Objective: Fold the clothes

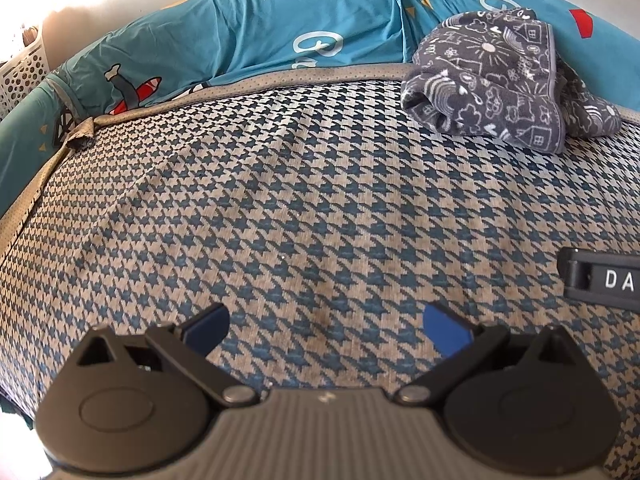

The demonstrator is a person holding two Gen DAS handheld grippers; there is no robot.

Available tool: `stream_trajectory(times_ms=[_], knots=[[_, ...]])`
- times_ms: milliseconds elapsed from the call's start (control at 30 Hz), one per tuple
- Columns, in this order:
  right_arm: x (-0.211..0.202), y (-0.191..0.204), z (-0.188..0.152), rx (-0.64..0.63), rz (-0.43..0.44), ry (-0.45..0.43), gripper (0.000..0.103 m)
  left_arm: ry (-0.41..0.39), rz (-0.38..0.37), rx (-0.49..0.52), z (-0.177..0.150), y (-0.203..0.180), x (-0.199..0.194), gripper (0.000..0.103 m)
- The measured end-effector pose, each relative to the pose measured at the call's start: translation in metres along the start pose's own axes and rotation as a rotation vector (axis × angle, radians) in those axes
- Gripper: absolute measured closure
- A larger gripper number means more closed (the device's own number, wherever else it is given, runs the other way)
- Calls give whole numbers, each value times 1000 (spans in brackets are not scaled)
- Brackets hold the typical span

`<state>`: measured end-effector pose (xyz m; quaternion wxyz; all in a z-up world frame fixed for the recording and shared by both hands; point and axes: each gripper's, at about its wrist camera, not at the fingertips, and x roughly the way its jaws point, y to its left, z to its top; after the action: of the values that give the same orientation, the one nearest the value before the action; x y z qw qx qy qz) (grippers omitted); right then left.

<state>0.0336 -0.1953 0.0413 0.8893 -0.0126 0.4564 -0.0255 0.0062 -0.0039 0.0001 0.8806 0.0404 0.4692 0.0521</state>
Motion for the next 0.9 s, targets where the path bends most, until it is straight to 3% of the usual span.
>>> stream_trajectory(times_ms=[900], knots=[[1,0,0,2,-2,8,0,9,1,-9,0,0,2,0]])
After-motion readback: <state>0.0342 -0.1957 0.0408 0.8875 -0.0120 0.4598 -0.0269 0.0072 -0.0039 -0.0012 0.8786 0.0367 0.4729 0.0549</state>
